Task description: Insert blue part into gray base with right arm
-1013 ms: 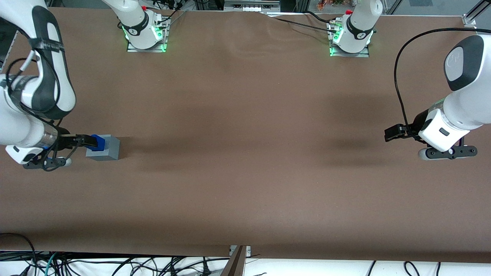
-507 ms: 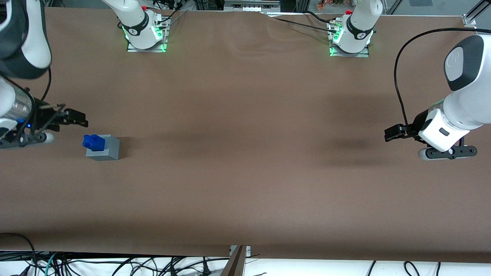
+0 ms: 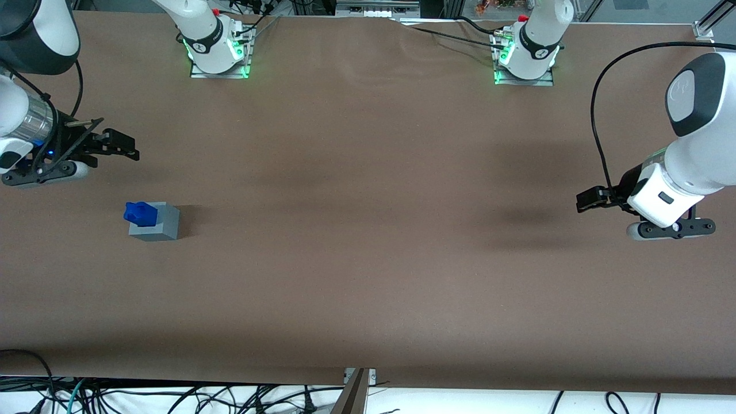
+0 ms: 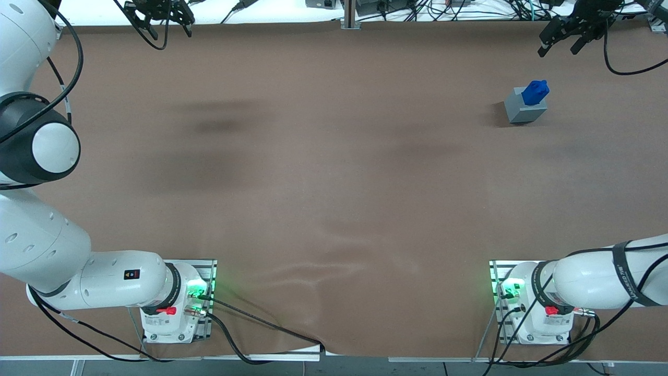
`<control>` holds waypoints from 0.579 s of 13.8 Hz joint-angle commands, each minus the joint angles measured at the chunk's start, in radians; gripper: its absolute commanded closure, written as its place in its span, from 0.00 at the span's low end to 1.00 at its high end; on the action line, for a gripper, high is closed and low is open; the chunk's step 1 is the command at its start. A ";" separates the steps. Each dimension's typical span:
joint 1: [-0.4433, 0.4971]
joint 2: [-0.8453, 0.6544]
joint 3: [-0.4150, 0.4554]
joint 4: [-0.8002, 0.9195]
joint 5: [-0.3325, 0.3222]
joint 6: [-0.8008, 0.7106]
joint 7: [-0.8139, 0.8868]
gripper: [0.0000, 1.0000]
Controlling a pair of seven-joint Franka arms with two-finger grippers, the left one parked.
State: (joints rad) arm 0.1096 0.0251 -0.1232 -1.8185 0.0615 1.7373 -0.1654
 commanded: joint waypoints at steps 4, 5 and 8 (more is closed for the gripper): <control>-0.004 -0.045 0.031 0.008 -0.060 -0.011 0.038 0.01; -0.004 -0.033 0.031 0.033 -0.060 -0.028 0.038 0.01; -0.005 -0.025 0.031 0.056 -0.065 -0.042 0.038 0.01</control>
State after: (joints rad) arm 0.1090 -0.0064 -0.0981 -1.7907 0.0131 1.7226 -0.1435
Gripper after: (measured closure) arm 0.009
